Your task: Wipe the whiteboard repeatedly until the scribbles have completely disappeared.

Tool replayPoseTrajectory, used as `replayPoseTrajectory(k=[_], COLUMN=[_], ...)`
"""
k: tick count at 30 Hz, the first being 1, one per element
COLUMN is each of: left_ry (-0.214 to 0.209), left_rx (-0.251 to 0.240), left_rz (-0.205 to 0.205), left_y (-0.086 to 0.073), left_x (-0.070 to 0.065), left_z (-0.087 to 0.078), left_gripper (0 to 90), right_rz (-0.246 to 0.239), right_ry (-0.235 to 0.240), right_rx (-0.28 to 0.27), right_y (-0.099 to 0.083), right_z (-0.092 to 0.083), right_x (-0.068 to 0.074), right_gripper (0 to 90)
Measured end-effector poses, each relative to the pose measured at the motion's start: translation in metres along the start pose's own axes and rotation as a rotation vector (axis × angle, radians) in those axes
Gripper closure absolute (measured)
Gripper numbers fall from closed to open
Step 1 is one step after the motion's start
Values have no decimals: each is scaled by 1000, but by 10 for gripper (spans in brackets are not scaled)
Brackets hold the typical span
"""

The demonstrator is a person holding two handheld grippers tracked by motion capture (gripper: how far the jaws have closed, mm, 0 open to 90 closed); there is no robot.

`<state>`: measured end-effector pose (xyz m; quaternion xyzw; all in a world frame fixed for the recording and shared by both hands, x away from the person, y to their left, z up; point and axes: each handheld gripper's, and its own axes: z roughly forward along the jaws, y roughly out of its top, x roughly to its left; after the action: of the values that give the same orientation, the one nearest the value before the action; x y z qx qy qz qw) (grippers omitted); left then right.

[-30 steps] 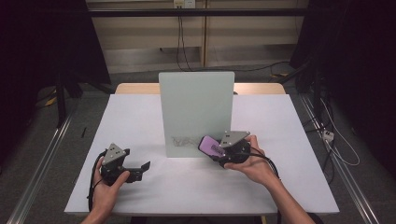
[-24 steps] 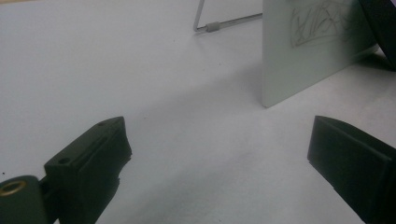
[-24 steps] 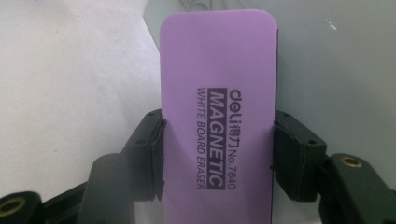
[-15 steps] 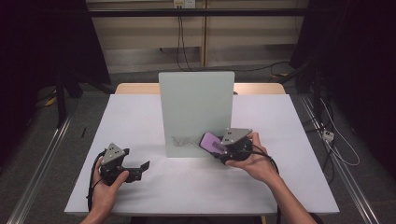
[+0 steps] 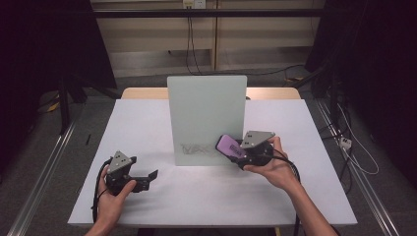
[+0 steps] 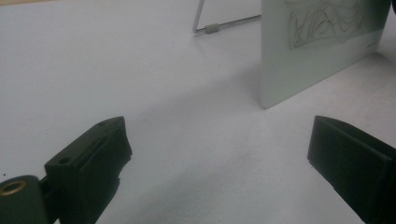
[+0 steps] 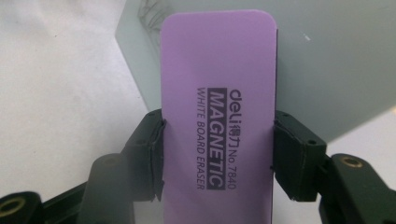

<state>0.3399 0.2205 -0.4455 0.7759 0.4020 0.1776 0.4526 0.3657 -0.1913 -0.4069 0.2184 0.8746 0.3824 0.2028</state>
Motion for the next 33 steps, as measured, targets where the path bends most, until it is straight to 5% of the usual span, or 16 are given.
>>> replayPoseTrajectory(k=[33], left_ry=[-2], left_rx=[12], left_rz=[11], left_y=[0], left_x=[0], left_z=[1], left_gripper=[53], right_rz=[-6], right_ry=[85], right_rx=[36], right_y=[7], right_z=[44], right_x=[30], right_gripper=[418])
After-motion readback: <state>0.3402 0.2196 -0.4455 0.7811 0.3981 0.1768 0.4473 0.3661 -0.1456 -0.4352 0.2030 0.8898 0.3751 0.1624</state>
